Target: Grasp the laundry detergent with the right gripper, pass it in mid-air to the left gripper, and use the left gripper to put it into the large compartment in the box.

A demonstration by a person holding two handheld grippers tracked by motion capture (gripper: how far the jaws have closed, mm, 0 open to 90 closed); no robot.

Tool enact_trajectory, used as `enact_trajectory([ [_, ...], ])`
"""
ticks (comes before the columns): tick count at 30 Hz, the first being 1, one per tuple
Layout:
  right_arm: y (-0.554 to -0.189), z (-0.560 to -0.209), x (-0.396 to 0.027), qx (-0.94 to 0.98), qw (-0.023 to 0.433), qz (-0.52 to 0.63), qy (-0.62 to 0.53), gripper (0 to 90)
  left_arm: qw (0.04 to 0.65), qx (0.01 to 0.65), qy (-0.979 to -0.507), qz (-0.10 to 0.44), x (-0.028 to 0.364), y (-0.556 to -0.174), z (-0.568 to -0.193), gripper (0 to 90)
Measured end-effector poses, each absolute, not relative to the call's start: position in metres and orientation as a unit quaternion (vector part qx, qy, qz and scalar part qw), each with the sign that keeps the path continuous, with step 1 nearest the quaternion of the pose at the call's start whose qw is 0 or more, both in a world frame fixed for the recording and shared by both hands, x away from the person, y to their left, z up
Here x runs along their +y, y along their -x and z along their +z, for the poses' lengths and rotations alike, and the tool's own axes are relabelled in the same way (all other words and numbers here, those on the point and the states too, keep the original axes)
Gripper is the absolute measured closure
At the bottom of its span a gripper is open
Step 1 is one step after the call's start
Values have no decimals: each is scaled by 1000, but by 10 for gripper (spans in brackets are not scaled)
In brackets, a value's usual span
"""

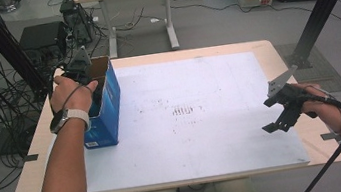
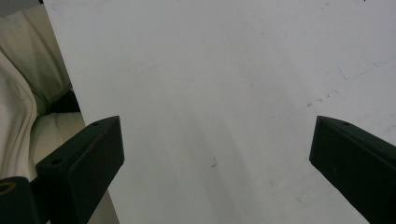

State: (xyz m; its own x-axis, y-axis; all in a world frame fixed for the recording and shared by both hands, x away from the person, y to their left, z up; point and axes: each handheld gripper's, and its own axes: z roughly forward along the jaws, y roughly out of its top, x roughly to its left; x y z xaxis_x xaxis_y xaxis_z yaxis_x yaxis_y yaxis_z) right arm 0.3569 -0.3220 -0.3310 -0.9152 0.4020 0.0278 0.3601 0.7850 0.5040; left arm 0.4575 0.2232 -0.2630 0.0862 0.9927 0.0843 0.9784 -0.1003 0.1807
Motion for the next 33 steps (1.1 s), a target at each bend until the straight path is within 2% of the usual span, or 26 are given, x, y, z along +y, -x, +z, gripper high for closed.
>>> enact_trajectory([
  [20, -353, -332, -324, 942, 34, 252, -220, 32, 45, 671, -734, 96, 227, -457, -264, 352],
  [27, -353, -332, -324, 942, 34, 252, -219, 32, 49, 670, -735, 93, 227, -456, -265, 276],
  [33, -352, -331, -324, 942, 33, 251, -219, 32, 50, 658, -746, 91, 226, -455, -263, 254],
])
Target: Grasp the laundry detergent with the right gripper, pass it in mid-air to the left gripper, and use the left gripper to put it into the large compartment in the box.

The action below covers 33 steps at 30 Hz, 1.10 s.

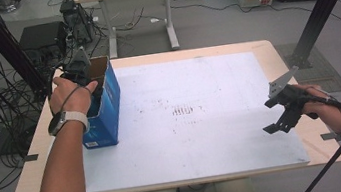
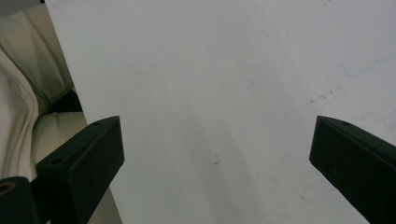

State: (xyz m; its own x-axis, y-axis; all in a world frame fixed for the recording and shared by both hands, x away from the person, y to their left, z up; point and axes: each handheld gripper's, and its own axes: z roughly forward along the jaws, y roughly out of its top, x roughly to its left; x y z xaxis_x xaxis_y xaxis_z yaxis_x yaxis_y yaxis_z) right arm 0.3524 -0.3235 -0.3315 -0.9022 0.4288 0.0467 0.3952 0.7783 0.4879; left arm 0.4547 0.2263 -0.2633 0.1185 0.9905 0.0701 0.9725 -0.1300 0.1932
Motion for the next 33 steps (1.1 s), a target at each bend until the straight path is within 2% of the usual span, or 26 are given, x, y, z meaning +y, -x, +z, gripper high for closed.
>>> enact_trajectory([
  [9, -354, -331, -323, 943, 40, 260, -202, 32, 79, 654, -746, 96, 231, -448, -256, 230],
  [15, -352, -329, -323, 942, 36, 251, -218, 32, 99, 651, -745, 110, 232, -442, -245, 136],
  [33, -352, -322, -323, 943, 40, 249, -218, 32, 161, 576, -789, 144, 215, -425, -177, 94],
])
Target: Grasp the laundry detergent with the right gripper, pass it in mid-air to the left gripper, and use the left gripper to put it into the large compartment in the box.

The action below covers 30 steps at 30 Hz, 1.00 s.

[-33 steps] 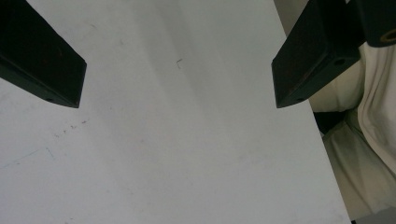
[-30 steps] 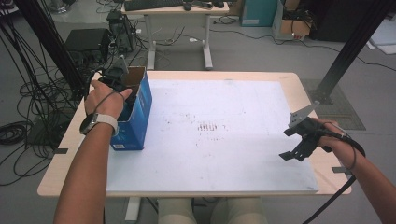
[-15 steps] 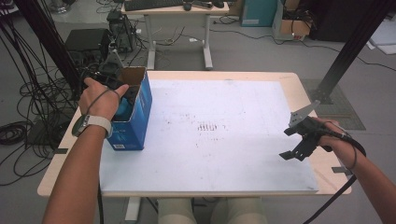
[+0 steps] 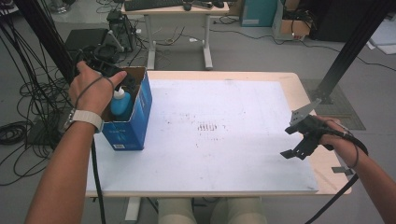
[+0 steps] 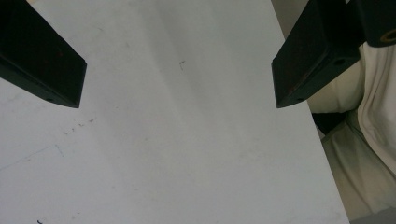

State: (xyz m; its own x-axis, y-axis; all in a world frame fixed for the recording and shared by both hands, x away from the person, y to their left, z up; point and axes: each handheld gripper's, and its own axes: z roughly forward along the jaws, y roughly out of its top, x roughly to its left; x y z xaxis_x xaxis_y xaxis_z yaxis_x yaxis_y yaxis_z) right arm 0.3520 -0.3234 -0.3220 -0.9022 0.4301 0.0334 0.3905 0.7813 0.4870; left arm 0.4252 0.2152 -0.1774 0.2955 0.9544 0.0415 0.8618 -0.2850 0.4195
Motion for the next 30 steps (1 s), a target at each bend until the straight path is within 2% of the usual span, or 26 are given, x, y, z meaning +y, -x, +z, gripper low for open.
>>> enact_trajectory([
  [13, -356, -317, -326, 946, 50, 257, -192, 32, 171, 483, -846, 148, 181, -410, -145, 71],
  [30, -351, -308, -321, 947, 49, 257, -188, 33, 173, 370, -905, 116, 135, -391, -143, 77],
])
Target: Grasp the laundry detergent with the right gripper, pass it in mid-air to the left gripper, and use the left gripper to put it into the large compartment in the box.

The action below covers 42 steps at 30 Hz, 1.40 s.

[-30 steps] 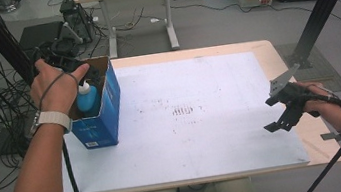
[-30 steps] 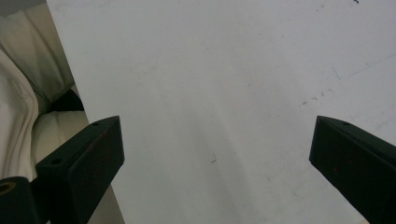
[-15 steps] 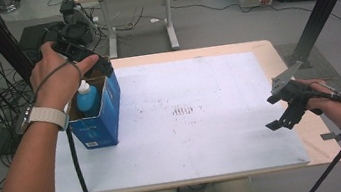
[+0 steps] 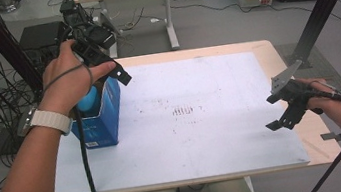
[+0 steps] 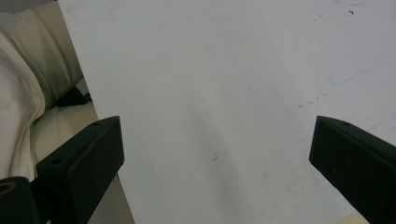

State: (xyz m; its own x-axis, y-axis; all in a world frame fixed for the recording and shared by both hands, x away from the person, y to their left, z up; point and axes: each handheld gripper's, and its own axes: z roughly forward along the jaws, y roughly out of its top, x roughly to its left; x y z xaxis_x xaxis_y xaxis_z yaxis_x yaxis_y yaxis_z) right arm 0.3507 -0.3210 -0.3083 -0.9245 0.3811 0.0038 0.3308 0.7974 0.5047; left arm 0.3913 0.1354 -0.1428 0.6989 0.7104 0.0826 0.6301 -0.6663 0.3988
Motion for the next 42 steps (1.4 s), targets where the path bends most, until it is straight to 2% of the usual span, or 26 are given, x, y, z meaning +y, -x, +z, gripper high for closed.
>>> enact_trajectory([
  [17, -341, -299, -319, 947, 47, 242, -207, 33, 165, 290, -938, 97, 106, -376, -157, 75],
  [25, -341, -298, -319, 947, 49, 246, -199, 33, 141, 252, -953, 95, 96, -374, -160, 75],
  [42, -344, -301, -321, 946, 48, 245, -206, 32, 132, 226, -962, 82, 84, -373, -171, 76],
])
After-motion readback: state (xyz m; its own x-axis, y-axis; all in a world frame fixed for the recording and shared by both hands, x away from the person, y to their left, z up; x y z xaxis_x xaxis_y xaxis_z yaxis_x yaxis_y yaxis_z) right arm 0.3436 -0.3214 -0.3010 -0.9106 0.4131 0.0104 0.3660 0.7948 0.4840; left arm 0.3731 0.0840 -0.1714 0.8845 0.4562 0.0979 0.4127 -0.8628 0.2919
